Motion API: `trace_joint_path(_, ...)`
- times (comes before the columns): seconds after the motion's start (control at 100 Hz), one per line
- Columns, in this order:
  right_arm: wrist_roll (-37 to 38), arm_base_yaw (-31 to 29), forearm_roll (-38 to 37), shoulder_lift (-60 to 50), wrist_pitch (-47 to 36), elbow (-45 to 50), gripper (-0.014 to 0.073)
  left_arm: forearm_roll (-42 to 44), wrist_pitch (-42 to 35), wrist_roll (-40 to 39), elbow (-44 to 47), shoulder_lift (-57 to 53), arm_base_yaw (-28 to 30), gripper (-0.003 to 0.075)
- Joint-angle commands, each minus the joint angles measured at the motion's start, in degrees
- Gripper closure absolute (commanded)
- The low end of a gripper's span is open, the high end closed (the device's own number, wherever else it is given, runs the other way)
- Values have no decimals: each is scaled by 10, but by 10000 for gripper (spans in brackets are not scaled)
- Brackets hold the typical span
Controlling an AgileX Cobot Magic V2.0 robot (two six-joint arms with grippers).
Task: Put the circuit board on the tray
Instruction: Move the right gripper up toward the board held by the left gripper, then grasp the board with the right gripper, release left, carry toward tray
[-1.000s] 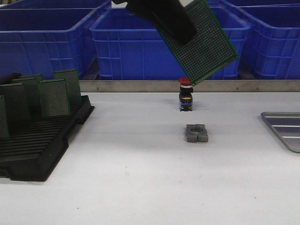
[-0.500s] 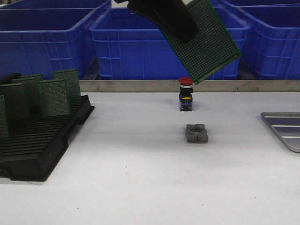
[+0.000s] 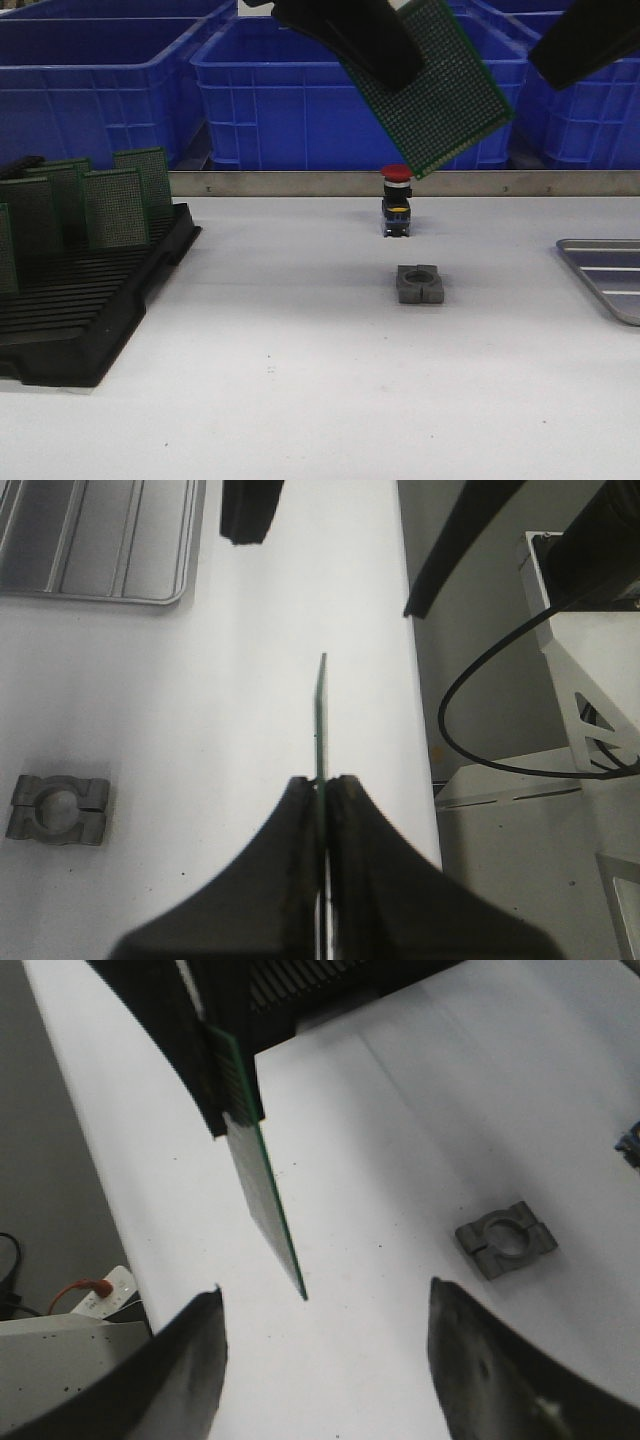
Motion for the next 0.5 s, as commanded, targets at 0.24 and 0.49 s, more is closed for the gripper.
trace_joint_path(0.24,-69,16,95,25,30,-23,127,-42,28,-5,-20,-29,-5,738)
trace_joint_path(0.49,-70,50,95,55,4,-23,127,-42,28,-5,-20,-29,-5,738)
